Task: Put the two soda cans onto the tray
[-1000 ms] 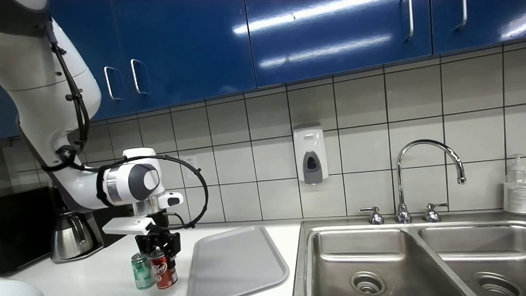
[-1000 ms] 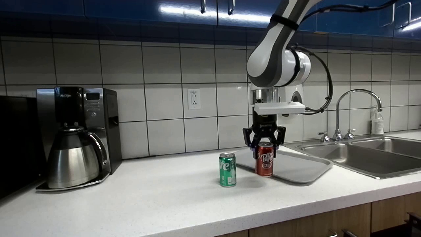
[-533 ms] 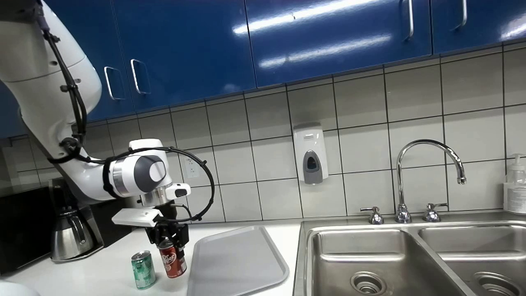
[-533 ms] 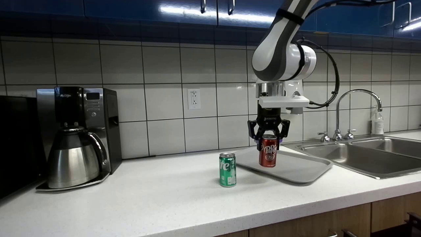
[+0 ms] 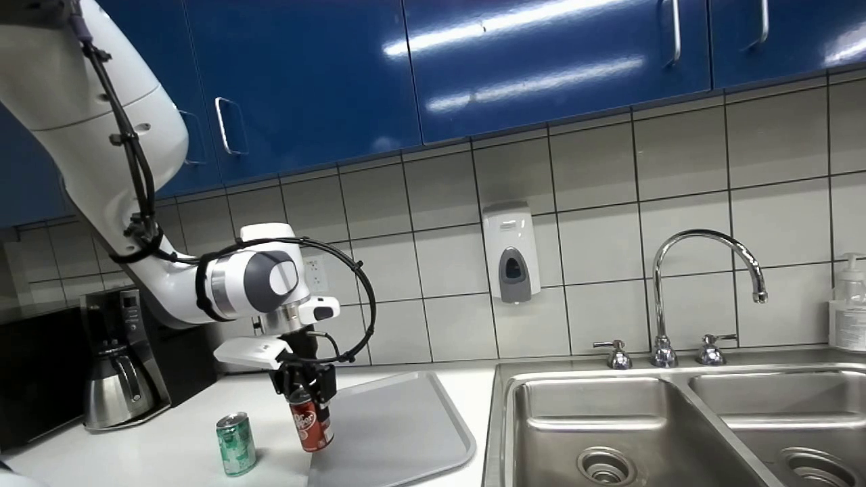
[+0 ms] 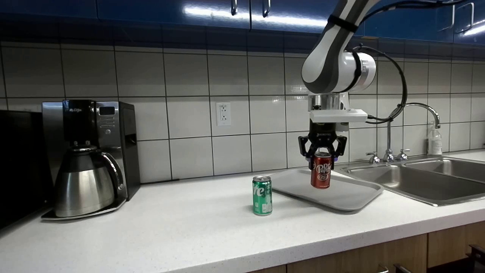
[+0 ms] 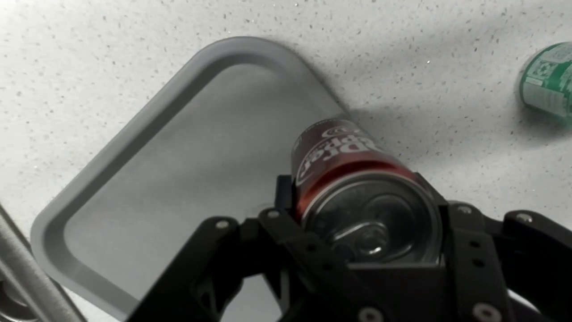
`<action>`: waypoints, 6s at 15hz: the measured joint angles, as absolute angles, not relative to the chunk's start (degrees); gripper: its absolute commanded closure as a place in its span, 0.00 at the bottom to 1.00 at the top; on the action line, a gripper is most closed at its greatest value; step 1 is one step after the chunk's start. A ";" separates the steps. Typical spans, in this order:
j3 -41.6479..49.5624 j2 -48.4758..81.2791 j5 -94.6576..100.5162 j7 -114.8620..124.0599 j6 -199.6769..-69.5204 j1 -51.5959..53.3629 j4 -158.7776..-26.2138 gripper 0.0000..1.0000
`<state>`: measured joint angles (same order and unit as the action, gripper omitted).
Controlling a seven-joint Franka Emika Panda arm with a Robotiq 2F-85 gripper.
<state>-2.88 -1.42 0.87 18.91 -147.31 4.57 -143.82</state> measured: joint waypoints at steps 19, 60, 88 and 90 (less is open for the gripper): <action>4.84 8.79 2.25 18.39 -152.76 0.36 -137.41 0.62; 7.97 10.23 0.47 16.55 -152.81 -1.26 -131.46 0.00; -5.62 -3.56 -2.02 17.39 -152.69 6.75 -137.96 0.00; -6.40 -3.61 -2.84 17.39 -152.69 7.49 -137.96 0.00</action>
